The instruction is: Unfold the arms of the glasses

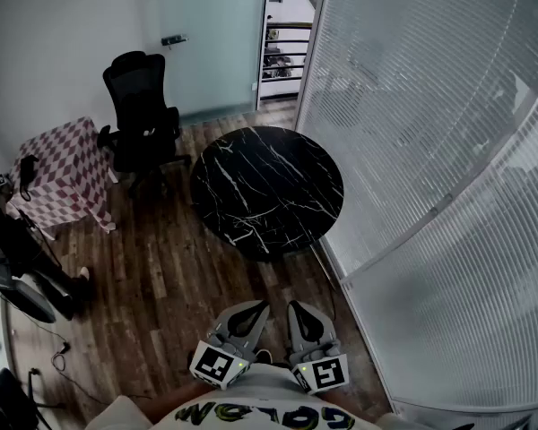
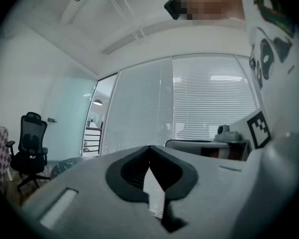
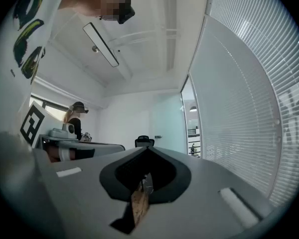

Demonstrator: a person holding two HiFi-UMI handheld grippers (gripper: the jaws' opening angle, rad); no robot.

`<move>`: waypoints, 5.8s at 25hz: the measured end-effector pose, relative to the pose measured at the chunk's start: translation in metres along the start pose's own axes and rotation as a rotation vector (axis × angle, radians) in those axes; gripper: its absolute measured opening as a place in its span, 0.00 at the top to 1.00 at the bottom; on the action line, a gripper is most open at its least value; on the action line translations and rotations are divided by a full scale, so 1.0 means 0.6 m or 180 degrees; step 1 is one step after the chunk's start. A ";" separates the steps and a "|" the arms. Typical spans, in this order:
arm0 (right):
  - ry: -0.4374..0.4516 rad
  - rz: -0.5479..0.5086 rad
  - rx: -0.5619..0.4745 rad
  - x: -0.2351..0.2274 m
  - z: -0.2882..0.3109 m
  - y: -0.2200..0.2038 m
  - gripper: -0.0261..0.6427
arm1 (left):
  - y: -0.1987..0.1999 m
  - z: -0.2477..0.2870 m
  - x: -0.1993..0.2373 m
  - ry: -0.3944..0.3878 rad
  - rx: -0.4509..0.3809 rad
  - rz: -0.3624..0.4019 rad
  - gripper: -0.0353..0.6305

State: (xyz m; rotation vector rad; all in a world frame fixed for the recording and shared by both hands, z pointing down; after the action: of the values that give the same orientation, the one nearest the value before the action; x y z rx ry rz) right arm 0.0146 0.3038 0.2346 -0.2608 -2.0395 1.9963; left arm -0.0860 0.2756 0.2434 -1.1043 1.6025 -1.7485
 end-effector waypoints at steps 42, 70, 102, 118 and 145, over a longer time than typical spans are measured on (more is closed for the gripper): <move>0.0146 0.0104 0.0159 -0.080 -0.037 -0.056 0.96 | -0.068 0.056 -0.045 0.0276 0.0163 -0.0083 0.94; 0.0116 -0.0114 0.0323 -0.126 0.406 -0.067 0.96 | -0.005 0.223 0.372 0.0131 0.0194 -0.0105 0.94; 0.0072 -0.0046 0.0407 -0.236 0.541 -0.094 0.96 | 0.004 0.354 0.467 0.0172 0.0311 -0.0201 0.94; 0.0211 -0.0086 0.0835 -0.251 0.553 -0.184 0.96 | -0.084 0.348 0.500 0.0358 0.0707 -0.0207 0.94; 0.1099 -0.0958 0.1692 -0.293 0.636 -0.501 0.96 | -0.460 0.406 0.634 0.0395 0.2149 0.0954 0.90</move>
State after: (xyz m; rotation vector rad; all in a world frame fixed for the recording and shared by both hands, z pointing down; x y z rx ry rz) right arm 0.0782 -0.1229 0.5184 -0.1578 -1.2099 2.0387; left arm -0.0452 -0.1240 0.5881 -0.4184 1.0286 -1.9481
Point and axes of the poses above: the fingertips, and each gripper's own axes: z forward along the fingers, x to its left, y out of its top, the point moved 5 cm from there along -z, backward along the fingers, and after that the axes turned 6 degrees about -z, right-handed, at the moved point
